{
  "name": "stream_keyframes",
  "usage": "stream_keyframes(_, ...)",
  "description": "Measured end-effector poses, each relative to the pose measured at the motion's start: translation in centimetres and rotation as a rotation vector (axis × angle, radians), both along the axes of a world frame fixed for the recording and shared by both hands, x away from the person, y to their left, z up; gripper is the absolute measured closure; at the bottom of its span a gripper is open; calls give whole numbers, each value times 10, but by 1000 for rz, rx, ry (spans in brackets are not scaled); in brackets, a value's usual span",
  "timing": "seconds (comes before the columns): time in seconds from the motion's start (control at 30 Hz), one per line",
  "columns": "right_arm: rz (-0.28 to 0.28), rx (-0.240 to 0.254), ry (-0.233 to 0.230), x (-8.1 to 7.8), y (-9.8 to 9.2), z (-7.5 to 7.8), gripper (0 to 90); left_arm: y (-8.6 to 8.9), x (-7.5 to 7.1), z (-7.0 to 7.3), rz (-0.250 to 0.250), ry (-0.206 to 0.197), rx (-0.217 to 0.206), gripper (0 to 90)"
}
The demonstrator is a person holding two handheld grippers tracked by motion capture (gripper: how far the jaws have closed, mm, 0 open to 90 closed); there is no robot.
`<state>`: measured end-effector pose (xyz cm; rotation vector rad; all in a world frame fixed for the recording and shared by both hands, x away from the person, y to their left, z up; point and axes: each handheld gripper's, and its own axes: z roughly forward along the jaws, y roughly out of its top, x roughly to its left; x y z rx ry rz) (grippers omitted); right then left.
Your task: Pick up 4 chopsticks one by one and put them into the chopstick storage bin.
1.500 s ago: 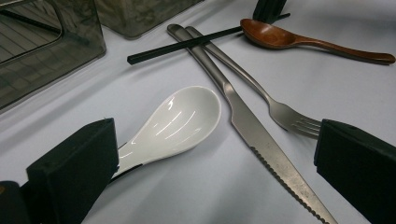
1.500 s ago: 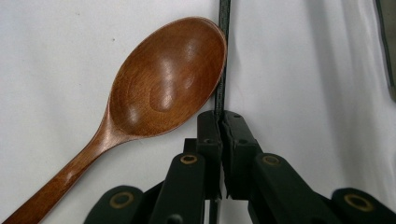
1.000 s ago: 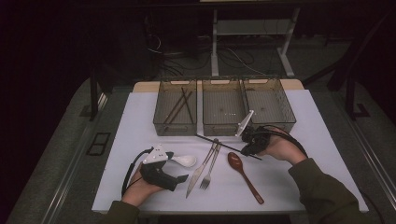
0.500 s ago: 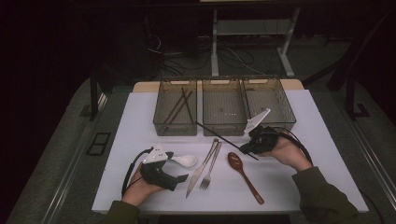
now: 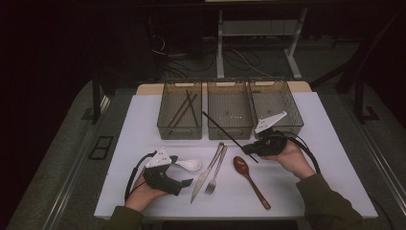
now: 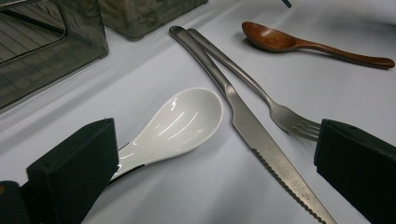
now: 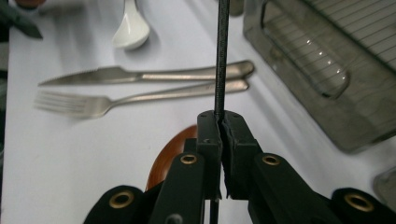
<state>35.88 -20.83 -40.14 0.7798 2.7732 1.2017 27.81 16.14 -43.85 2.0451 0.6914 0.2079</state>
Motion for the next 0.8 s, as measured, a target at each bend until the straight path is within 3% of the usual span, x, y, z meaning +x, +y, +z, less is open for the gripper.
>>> stream_keyframes(0.27, -81, 119, -44, 9, 1, 6, 857, 0, 0, 0, 2, 3, -4, 0)
stream_keyframes(0.53, -121, 183, -50, 23, 13, 12, 857, 0, 0, 0, 1, 3, -4, 0)
stream_keyframes(0.8, -133, 209, -67, 40, 37, 22, 857, 0, 0, 0, 1, 3, -7, 0)
